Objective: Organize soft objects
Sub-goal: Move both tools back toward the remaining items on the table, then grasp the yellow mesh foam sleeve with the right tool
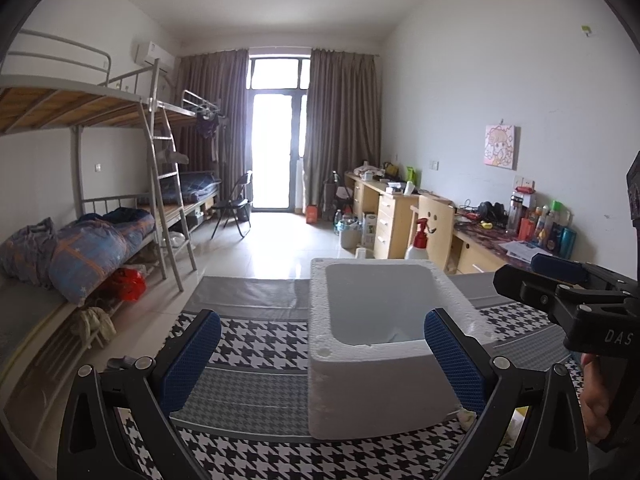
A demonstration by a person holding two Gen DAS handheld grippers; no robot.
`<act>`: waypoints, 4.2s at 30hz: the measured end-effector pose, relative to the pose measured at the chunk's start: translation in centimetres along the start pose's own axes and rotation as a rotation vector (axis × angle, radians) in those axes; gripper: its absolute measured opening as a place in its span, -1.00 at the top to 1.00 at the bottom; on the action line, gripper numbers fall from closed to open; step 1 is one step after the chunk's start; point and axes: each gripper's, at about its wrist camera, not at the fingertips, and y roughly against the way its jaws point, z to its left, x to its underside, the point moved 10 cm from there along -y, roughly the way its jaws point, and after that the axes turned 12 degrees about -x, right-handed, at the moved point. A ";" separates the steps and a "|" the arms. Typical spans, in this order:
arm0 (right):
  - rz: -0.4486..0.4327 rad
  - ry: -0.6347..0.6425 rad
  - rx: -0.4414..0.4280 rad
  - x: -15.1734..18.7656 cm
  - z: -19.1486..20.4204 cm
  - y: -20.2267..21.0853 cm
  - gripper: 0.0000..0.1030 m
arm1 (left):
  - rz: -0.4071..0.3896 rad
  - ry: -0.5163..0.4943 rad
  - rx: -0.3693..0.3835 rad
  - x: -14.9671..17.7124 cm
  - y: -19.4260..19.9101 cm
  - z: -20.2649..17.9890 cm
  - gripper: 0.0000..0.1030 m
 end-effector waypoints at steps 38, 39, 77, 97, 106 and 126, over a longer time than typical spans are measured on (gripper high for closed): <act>-0.055 -0.060 0.108 4.2 -3.4 5.2 -0.84 | -0.016 -0.036 0.140 2.2 2.3 -5.3 -0.98; -0.057 -0.063 0.115 4.3 -3.6 5.3 -0.84 | -0.014 -0.036 0.145 2.4 2.3 -5.4 -0.98; -0.037 -0.146 0.271 9.9 -8.7 9.4 -0.84 | 0.068 -0.105 0.298 7.0 2.4 -11.6 -0.98; 0.054 -0.206 0.253 13.9 -10.4 7.5 -0.84 | 0.152 -0.153 0.358 9.7 1.5 -14.5 -0.98; 0.134 -0.246 0.222 16.1 -11.1 6.1 -0.64 | 0.187 -0.168 0.359 10.9 1.1 -15.1 -0.98; 0.292 -0.303 0.148 19.9 -10.4 3.5 0.02 | 0.221 -0.210 0.379 12.3 0.7 -16.0 -0.98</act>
